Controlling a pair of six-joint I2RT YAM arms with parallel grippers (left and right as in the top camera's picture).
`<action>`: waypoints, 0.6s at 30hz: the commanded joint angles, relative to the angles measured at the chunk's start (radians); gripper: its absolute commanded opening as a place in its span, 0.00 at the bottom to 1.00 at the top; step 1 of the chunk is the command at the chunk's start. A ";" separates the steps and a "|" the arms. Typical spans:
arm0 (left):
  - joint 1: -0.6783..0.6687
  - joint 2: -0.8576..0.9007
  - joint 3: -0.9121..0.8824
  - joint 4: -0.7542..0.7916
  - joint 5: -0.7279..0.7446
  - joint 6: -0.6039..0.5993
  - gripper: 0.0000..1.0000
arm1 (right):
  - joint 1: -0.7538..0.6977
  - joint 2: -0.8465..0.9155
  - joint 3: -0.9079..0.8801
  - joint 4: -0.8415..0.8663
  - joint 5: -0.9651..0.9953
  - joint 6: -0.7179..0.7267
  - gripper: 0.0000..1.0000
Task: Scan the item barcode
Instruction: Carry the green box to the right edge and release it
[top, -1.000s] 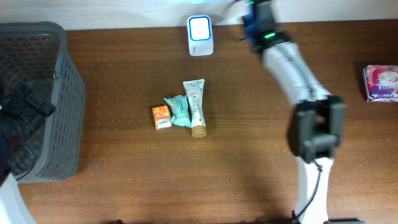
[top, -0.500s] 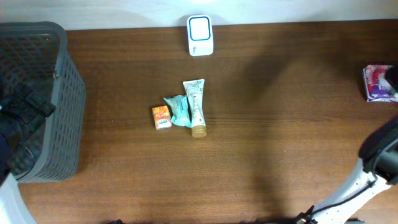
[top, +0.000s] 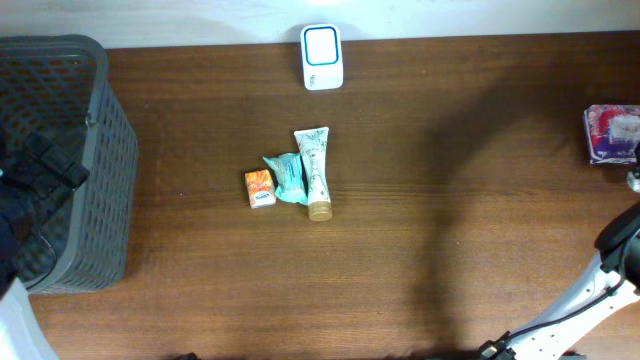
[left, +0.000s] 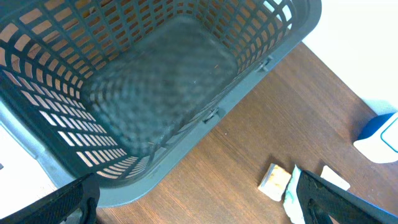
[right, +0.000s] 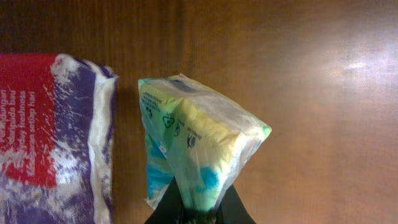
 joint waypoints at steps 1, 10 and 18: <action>0.005 -0.002 0.000 -0.001 -0.004 -0.008 0.99 | 0.006 0.051 -0.006 0.084 -0.219 -0.087 0.04; 0.005 -0.002 0.000 -0.001 -0.003 -0.008 0.99 | 0.042 0.087 -0.005 0.218 -0.443 -0.098 0.08; 0.005 -0.002 0.000 -0.001 -0.004 -0.008 0.99 | -0.022 0.063 -0.005 0.154 -0.504 -0.098 0.30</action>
